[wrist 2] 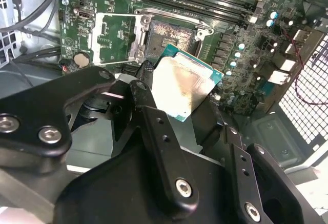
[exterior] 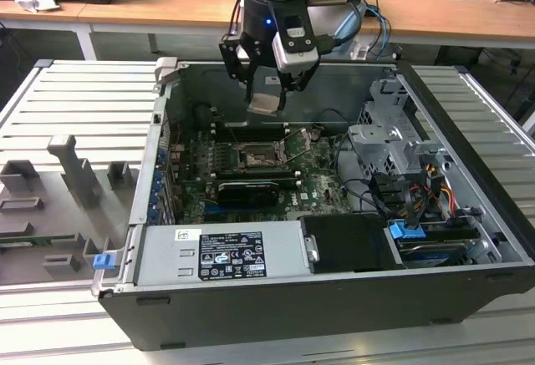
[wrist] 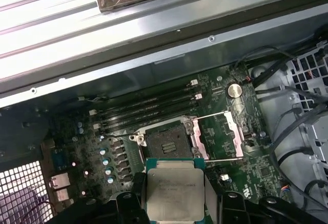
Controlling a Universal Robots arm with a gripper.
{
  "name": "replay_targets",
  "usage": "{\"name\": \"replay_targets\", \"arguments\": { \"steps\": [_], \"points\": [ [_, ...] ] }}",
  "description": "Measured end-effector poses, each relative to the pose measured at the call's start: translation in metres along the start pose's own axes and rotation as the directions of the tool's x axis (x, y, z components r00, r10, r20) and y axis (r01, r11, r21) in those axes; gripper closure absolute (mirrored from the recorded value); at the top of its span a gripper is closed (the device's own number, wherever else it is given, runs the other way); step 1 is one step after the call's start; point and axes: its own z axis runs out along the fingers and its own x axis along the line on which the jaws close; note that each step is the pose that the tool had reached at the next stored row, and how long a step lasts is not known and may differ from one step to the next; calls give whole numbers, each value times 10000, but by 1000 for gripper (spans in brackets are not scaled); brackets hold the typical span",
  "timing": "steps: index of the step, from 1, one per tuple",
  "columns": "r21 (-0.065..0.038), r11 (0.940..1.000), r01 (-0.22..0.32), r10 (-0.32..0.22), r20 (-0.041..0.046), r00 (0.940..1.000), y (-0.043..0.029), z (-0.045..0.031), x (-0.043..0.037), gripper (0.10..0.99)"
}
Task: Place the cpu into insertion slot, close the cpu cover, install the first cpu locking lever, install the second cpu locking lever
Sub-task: 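Place the cpu into insertion slot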
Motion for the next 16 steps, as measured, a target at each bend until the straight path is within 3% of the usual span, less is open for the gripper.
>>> {"name": "replay_targets", "arguments": {
  "steps": [8, 13, 16],
  "points": [
    [-16, 9956, -936, 936, 79, 9956, -3, 35, -1, 545],
    [-35, 9880, -1544, 1544, 129, 9879, -4, 51, -1, 545],
    [-48, 9797, -2002, 2003, 167, 9796, -6, 64, -1, 545]
  ]
}}
